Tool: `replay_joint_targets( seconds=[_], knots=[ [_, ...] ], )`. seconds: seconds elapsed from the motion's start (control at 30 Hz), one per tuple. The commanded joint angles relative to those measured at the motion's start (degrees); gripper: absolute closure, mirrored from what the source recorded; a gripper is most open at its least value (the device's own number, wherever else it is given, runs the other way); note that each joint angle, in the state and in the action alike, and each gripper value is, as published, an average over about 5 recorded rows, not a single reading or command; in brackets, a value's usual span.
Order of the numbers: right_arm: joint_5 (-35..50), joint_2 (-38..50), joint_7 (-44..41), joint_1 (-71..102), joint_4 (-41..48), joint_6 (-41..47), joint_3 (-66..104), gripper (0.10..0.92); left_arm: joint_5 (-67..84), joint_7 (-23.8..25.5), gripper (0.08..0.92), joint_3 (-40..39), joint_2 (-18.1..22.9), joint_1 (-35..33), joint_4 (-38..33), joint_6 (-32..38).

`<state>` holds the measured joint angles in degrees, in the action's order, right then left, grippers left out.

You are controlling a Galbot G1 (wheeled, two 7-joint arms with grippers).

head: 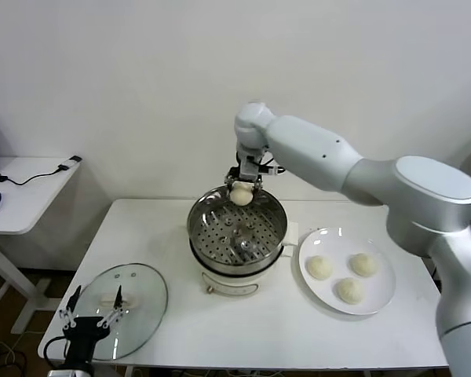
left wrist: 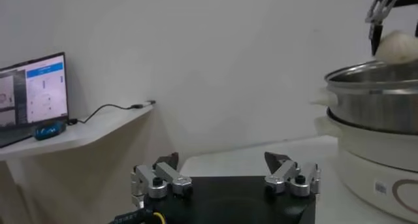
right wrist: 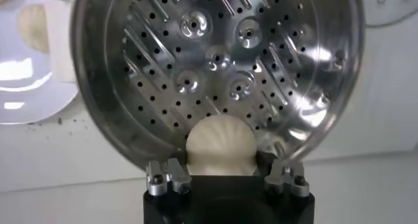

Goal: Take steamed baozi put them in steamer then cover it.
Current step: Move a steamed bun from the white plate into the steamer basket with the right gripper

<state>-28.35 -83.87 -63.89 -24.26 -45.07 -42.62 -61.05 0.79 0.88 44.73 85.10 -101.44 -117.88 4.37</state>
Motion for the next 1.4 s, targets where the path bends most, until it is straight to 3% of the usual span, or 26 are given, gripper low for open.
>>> replay_joint_targets(
  seconds=[0.03,0.2,0.43,0.63,0.83,1.0,1.13,1.27,1.4],
  knots=[
    [-7.14,-3.21,0.98,4.18,3.37,-3.17,1.51,0.338,0.08,0.00,0.177,0.05,0.08,-0.13,0.11,-0.03],
    [-9.91,-3.90,1.62,5.74,5.53,-3.90,2.77,0.338,0.15,-0.02,0.177,0.16,0.01,-0.26,0.34,0.08],
    [-7.46,-4.06,0.90,6.30,6.52,-3.27,2.50,0.335,0.17,-0.04,0.177,0.29,0.05,-0.59,0.57,0.32],
    [-3.07,-4.35,0.78,5.57,7.62,-2.07,1.67,0.227,0.16,-0.12,0.177,0.34,0.17,-0.71,0.58,0.43],
    [-1.08,-2.66,-0.76,3.12,5.79,-2.91,2.39,0.203,0.07,-0.15,0.177,0.17,0.34,-0.61,0.30,0.35],
    [10.78,2.29,-4.75,-1.92,1.23,-1.68,0.73,0.203,0.02,-0.17,0.177,0.15,0.28,-0.70,-0.09,0.26],
    [26.36,7.72,-6.95,-8.88,-1.77,4.48,-4.25,0.203,0.05,-0.17,0.177,0.09,0.15,-0.87,-0.80,0.25],
    [40.70,16.56,-4.85,-15.55,-6.12,15.45,-13.44,0.203,0.08,-0.15,0.177,-0.24,0.35,-0.98,-1.76,0.06],
    [53.28,27.53,0.51,-19.92,-14.77,33.43,-21.48,0.203,0.05,-0.11,0.177,-0.66,0.53,-1.31,-2.49,0.03]
  ],
)
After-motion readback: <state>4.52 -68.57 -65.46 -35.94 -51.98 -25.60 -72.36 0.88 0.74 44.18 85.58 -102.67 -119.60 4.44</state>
